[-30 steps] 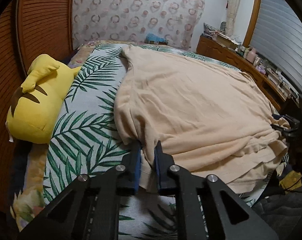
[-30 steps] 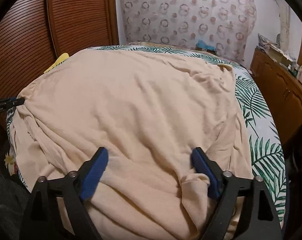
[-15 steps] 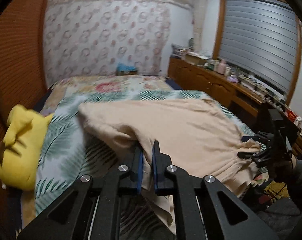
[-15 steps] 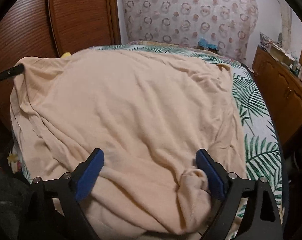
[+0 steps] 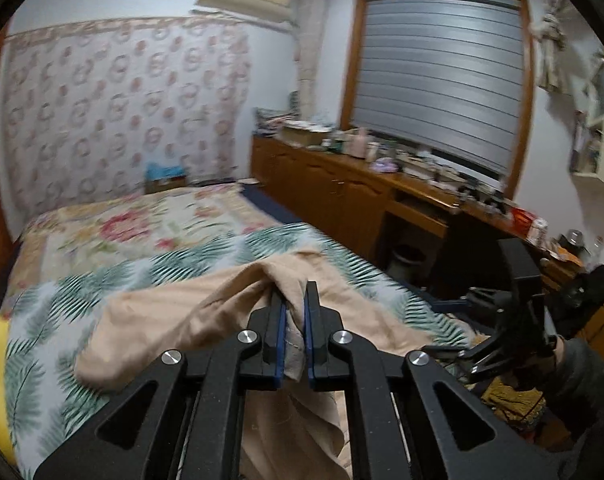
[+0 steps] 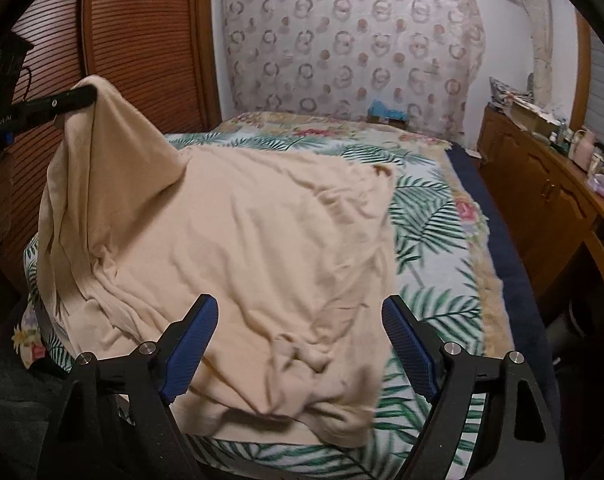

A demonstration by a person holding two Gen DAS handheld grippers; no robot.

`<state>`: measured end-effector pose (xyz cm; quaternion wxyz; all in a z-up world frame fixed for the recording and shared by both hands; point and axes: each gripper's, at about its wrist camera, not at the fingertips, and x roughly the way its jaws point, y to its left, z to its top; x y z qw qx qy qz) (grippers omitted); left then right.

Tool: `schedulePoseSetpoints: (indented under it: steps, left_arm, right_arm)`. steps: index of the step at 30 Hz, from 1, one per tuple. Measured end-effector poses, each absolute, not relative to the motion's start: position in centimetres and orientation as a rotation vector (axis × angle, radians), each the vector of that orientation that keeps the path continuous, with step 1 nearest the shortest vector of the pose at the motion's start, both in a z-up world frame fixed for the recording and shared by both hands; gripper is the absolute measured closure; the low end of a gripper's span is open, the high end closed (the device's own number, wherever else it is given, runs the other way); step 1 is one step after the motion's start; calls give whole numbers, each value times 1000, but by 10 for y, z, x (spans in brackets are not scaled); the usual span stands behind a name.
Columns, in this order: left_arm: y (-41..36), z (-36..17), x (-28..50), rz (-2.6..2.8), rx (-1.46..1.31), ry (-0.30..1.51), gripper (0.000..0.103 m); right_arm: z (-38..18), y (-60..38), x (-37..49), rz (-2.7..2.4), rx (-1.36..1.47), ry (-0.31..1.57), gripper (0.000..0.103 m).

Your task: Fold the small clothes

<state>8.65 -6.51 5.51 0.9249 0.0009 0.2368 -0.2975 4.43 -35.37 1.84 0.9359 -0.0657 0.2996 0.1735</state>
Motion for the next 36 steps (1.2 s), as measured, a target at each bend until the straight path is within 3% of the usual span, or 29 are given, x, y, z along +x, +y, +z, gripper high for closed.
schedulePoseSetpoints:
  steps: [12, 13, 16, 19, 23, 32, 36]
  left_arm:
    - [-135, 66, 87, -746, 81, 526, 94]
    - [-138, 61, 89, -742, 101, 540, 87]
    - [-137, 50, 90, -742, 90, 557, 51]
    - [-131, 41, 94, -685, 96, 555, 29]
    - [-114, 33, 99, -617, 88, 553, 24]
    - [-63, 16, 102, -476, 74, 553, 24]
    - [-41, 6, 102, -412, 49, 557, 24]
  right_arm:
    - [25, -381, 36, 300, -111, 582, 18]
    - [25, -382, 37, 300, -110, 583, 18]
    - [22, -382, 37, 301, -111, 588, 18]
    - [22, -380, 42, 299, -110, 597, 18]
    - [25, -379, 44, 312, -121, 600, 18]
    - [29, -355, 65, 390, -159, 596, 18]
    - [24, -340, 81, 452, -157, 623, 26]
